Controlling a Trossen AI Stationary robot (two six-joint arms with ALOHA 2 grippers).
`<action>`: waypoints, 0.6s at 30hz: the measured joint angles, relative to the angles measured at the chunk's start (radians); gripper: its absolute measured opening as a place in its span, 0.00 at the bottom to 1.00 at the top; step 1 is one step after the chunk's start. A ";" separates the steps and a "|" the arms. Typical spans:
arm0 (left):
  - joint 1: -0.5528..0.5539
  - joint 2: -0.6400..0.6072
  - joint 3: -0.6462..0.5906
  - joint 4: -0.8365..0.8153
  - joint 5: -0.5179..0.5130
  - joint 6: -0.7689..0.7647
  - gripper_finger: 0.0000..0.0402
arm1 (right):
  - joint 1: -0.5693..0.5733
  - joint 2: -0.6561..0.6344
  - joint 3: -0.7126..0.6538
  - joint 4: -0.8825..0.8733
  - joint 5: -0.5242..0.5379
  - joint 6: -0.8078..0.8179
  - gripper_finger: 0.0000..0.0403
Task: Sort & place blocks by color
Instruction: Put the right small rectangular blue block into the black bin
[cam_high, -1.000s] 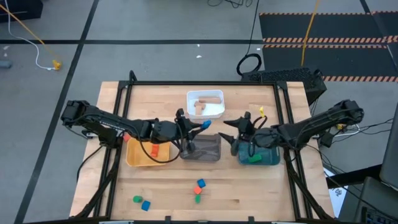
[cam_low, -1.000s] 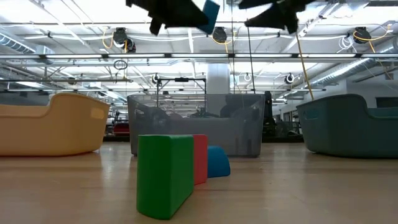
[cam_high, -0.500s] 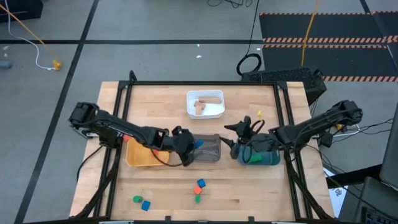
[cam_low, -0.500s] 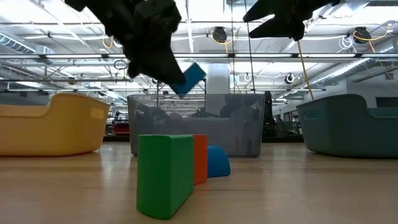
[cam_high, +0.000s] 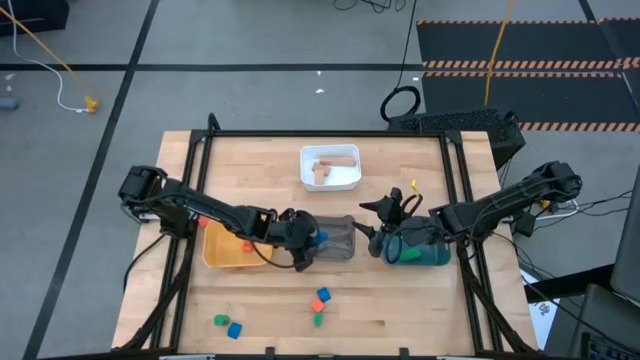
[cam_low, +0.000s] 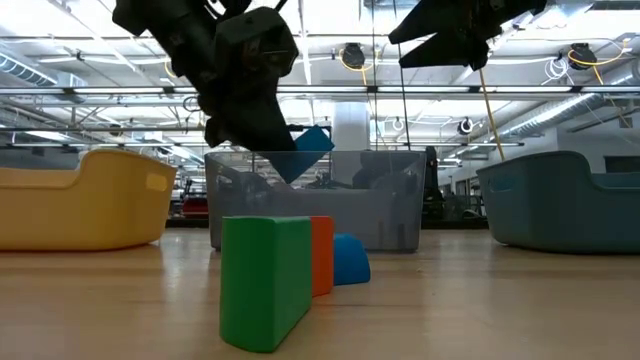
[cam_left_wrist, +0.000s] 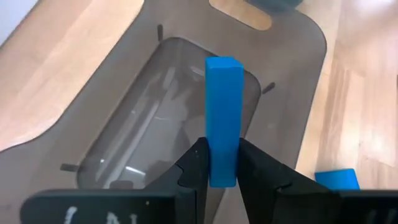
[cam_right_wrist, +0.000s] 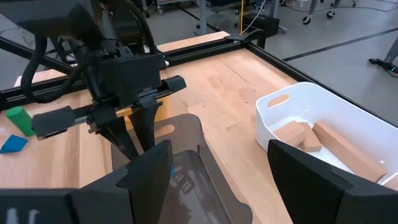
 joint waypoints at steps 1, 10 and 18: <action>0.000 0.000 0.000 0.000 0.006 0.000 0.19 | 0.000 0.000 0.000 0.000 0.000 0.000 0.64; 0.000 0.000 0.000 0.000 0.067 0.027 0.24 | 0.000 0.000 0.000 -0.001 0.000 0.000 0.64; 0.006 0.000 0.000 0.035 0.076 0.102 0.43 | 0.000 0.000 0.000 0.000 0.000 0.000 0.64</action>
